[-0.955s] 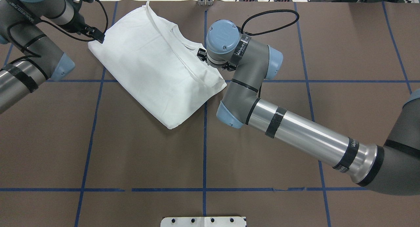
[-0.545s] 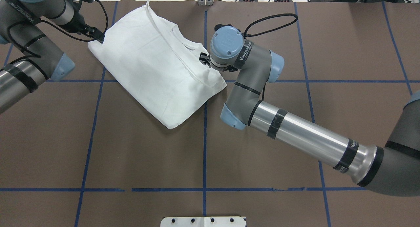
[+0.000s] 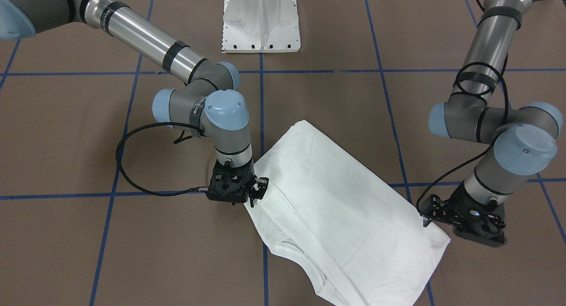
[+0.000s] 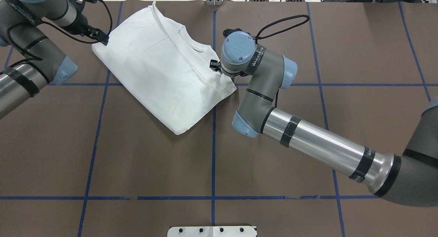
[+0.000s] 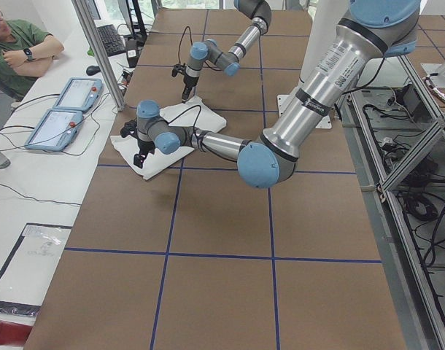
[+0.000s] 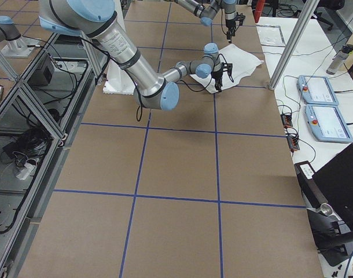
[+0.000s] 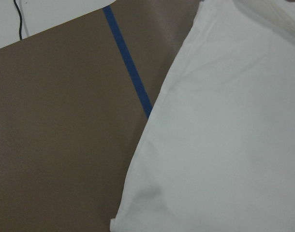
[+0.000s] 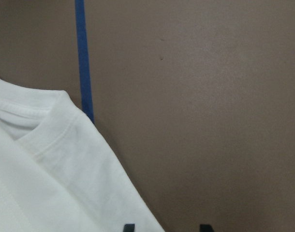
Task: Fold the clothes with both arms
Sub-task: 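Grasp the shirt's collar corner with the right gripper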
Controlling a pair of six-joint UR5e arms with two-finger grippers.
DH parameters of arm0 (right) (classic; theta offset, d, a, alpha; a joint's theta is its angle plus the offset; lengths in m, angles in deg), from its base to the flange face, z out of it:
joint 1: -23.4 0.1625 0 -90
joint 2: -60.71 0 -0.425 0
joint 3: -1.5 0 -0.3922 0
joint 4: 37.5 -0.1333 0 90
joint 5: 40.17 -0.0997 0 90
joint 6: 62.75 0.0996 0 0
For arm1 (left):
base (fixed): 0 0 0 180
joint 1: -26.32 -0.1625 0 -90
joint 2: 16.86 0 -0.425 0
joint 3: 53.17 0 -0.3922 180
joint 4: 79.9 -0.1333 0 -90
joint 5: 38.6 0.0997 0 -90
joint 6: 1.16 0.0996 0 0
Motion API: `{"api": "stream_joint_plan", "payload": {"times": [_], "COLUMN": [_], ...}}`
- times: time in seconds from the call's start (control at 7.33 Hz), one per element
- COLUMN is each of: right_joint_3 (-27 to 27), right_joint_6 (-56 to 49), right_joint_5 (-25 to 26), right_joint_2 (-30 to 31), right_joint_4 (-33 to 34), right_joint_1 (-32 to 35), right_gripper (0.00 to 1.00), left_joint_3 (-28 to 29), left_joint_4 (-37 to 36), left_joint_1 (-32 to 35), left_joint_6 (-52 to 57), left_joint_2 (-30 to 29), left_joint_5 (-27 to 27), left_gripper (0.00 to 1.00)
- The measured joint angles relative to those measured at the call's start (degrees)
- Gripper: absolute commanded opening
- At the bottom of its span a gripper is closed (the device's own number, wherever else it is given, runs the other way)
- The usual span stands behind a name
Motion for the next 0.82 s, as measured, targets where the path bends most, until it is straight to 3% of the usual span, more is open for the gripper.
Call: {"api": "stream_joint_plan", "payload": {"times": [0.41, 0.55, 0.82], "right_joint_3": [0.0, 0.0, -0.01], "right_joint_6": [-0.37, -0.69, -1.47], "right_joint_5": [0.59, 0.87, 1.11], "right_joint_2": [0.11, 0.11, 0.11], "right_joint_4": [0.0, 0.01, 0.09], "right_joint_1": [-0.72, -0.91, -1.02], "right_gripper": [0.47, 0.38, 0.38], "left_joint_3": [0.0, 0.0, 0.0], "left_joint_4": [0.06, 0.07, 0.07], "left_joint_1": [0.0, 0.0, 0.0], "left_joint_6": [0.03, 0.03, 0.03], "left_joint_2": [0.14, 0.16, 0.18], "left_joint_5": [0.02, 0.02, 0.05], "left_gripper": [1.0, 1.0, 1.0]}}
